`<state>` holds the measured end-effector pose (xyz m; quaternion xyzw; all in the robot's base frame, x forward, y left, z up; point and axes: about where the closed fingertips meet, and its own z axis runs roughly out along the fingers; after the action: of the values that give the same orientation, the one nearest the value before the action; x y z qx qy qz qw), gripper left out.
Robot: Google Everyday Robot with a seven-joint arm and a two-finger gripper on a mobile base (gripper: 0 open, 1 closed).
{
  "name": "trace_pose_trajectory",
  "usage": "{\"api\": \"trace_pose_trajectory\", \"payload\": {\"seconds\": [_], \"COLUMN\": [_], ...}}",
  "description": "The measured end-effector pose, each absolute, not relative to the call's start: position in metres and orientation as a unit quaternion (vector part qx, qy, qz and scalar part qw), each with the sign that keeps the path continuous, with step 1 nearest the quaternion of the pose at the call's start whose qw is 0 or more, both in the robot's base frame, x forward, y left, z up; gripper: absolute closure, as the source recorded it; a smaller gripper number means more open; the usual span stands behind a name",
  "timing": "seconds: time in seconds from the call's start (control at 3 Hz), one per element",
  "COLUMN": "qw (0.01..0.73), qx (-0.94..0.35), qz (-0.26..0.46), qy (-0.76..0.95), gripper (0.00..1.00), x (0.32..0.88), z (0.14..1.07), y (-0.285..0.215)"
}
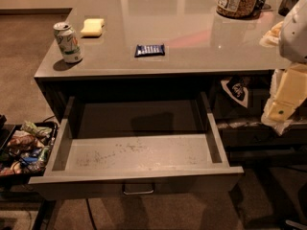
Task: Close top drawer
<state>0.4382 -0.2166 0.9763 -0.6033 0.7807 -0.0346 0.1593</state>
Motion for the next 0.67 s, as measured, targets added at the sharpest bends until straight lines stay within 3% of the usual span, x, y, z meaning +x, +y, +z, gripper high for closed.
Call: {"api": "trace_pose_trajectory", "payload": {"seconds": [0.67], "qw": [0.174], "qx": [-0.604], "qz": [-0.041], "qy": [0.777], "gripper": [0.00], "x": [0.4364], "z": [0.9784], "y": [-0.2153]}}
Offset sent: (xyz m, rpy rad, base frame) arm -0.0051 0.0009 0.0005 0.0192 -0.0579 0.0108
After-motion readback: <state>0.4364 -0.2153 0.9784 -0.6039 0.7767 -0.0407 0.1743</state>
